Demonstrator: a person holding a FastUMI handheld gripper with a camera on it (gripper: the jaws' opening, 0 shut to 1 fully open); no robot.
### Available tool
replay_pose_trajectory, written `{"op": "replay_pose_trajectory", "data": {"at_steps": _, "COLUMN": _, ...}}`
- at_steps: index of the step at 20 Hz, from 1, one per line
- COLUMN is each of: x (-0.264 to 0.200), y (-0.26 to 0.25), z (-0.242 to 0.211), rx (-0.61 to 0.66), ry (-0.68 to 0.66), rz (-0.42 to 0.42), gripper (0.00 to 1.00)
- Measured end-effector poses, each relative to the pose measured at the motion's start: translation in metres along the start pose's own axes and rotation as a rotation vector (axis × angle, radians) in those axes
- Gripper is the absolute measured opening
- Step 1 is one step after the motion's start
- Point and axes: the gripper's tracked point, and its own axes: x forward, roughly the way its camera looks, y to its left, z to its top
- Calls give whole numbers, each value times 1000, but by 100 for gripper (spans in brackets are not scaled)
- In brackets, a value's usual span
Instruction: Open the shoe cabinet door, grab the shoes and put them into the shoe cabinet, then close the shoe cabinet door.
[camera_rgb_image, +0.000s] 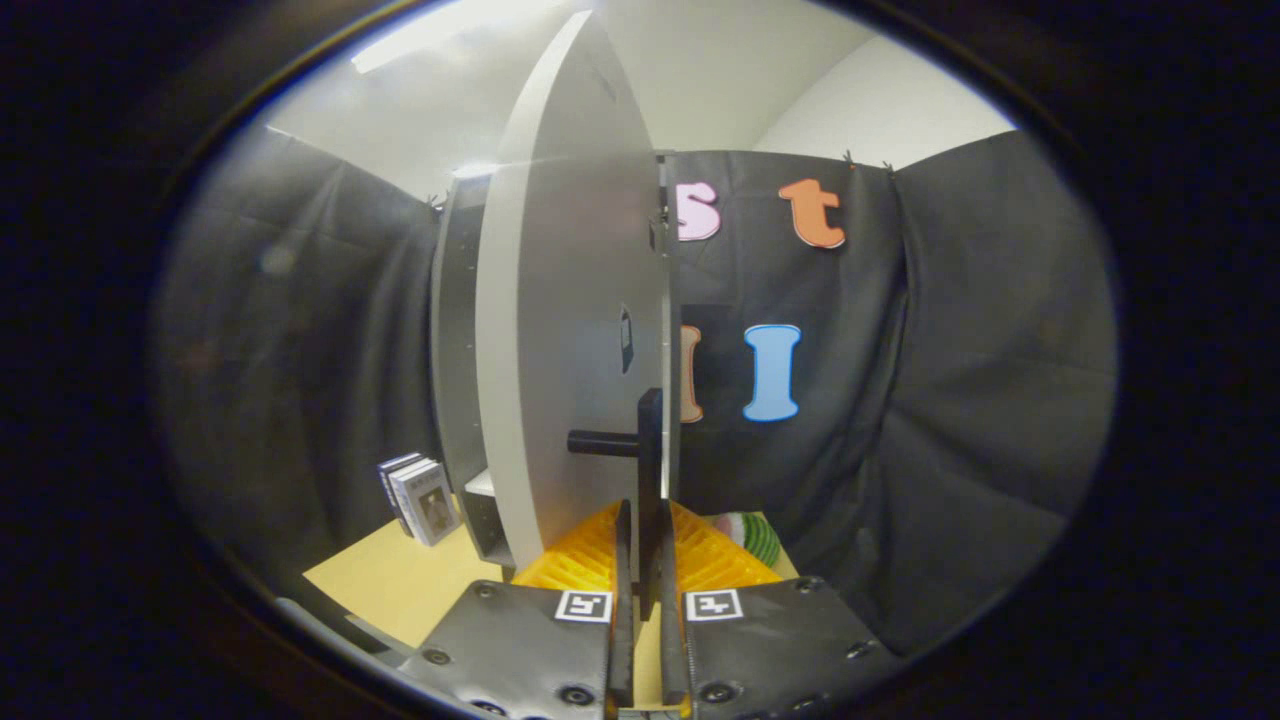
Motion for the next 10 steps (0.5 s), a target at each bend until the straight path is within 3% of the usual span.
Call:
{"op": "replay_pose_trajectory", "data": {"at_steps": 3, "x": 1, "y": -23, "z": 2, "rx": 14, "ry": 0, "rz": -18, "gripper": 6}}
{"op": "replay_pose_trajectory", "data": {"at_steps": 10, "x": -21, "y": -47, "z": 5, "rx": 22, "ry": -29, "rz": -31, "gripper": 5}}
